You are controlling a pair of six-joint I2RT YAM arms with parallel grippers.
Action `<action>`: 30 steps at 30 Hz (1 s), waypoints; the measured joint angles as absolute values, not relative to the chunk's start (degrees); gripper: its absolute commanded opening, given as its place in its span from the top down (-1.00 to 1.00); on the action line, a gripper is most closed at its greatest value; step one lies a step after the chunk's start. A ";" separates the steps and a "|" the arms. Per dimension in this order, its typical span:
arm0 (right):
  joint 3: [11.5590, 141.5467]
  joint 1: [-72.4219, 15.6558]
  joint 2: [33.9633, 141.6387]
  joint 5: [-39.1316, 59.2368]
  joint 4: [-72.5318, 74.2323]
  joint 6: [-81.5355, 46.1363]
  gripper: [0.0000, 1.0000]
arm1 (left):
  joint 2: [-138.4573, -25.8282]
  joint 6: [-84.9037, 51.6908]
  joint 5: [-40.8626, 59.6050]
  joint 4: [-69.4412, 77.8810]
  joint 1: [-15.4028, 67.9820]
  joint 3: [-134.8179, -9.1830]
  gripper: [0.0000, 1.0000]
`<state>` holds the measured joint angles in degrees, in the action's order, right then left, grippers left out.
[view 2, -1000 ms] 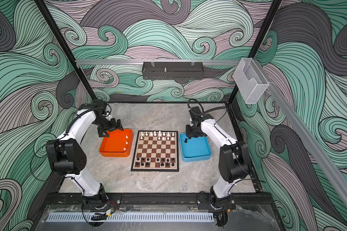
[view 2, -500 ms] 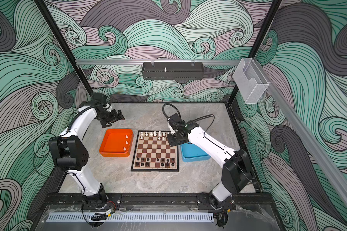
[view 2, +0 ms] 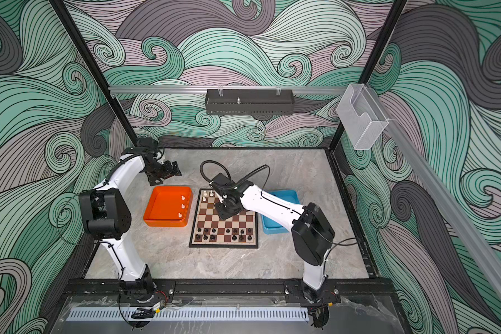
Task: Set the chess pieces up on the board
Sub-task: 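Lift the black pawn and carry it over the board's near rows with the right gripper, then lower the black pawn onto a near-row square with the right gripper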
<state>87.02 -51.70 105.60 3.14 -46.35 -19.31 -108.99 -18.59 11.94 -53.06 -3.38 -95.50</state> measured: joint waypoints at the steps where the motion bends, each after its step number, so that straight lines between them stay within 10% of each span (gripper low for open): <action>1: 87.22 -52.21 106.56 3.14 -46.24 -19.33 0.74 | -108.99 -18.59 11.97 -53.06 -3.68 -95.48 -0.97; 30: 88.49 -55.66 115.24 3.95 -46.94 -20.64 0.72 | -109.10 -19.57 14.90 -52.60 -9.76 -94.65 -0.97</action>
